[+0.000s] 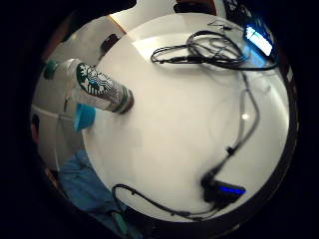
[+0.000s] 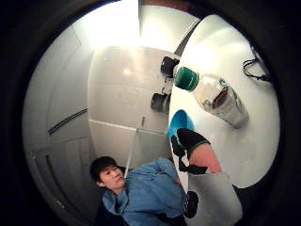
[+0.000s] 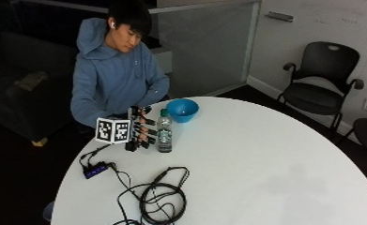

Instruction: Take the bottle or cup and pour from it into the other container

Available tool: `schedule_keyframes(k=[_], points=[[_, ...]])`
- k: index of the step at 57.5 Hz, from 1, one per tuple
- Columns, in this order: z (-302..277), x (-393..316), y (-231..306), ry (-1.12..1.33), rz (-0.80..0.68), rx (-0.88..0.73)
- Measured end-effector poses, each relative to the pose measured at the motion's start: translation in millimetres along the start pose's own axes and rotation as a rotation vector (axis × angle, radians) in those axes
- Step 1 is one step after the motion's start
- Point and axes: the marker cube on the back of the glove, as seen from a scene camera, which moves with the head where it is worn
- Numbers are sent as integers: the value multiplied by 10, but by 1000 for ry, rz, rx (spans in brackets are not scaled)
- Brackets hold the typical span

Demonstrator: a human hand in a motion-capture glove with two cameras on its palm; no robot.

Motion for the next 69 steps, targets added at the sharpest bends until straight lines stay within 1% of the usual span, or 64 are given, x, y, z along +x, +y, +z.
schedule_keyframes(k=[10, 22, 34, 42, 47, 52, 58, 69], points=[[256, 115, -177, -104, -13, -48], [572, 50, -376, -158, -36, -110], [887, -61, -519, -310, -95, -46], [1006, -106, -563, -324, -87, 22], [1061, -170, -598, -280, -86, 70], [1132, -263, -609, -197, -94, 58], [1220, -420, -614, -65, -126, -9], [1424, -855, -601, 256, -158, -188]])
